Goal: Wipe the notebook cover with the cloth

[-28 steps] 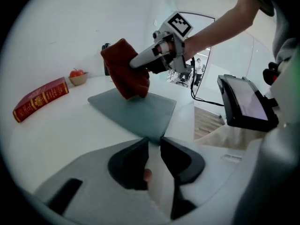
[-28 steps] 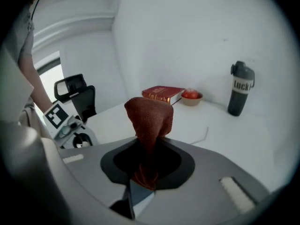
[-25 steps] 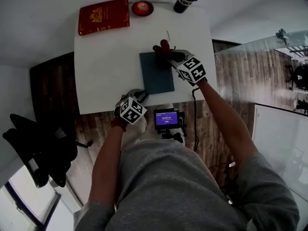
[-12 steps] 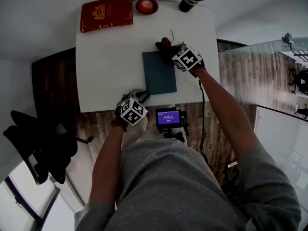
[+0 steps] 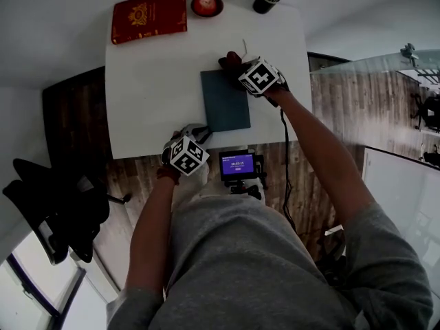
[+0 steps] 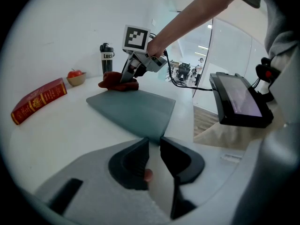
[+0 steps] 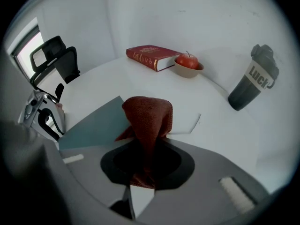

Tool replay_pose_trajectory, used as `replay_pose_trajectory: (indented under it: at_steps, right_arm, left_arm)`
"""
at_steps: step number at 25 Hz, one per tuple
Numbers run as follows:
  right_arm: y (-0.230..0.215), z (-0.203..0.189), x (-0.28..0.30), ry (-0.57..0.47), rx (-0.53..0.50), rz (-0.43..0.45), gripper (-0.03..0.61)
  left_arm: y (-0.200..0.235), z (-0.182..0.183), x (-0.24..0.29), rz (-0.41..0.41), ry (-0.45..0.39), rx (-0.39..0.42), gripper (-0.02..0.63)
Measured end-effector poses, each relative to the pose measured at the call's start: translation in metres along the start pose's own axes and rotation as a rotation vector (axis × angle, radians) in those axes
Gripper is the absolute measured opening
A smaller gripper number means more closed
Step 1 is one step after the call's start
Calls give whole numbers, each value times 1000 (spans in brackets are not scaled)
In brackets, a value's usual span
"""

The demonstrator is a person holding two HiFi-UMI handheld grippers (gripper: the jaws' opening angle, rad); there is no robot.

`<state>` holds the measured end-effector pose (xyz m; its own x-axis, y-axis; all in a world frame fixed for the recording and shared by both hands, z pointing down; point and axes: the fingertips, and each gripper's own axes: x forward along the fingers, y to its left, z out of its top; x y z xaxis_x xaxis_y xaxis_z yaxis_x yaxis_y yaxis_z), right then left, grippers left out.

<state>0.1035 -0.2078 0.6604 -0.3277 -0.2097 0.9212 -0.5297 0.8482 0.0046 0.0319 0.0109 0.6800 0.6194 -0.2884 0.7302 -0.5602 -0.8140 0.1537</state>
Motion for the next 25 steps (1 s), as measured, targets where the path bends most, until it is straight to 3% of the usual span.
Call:
replay_pose_trajectory:
  at_steps: [13, 25]
  right_arm:
    - [25, -18, -7, -32, 76, -3, 74]
    - [64, -44, -15, -34, 51, 45, 72]
  left_arm:
    - [0, 0, 1, 5, 0, 7, 86]
    - [1, 1, 1, 7, -1, 9, 86]
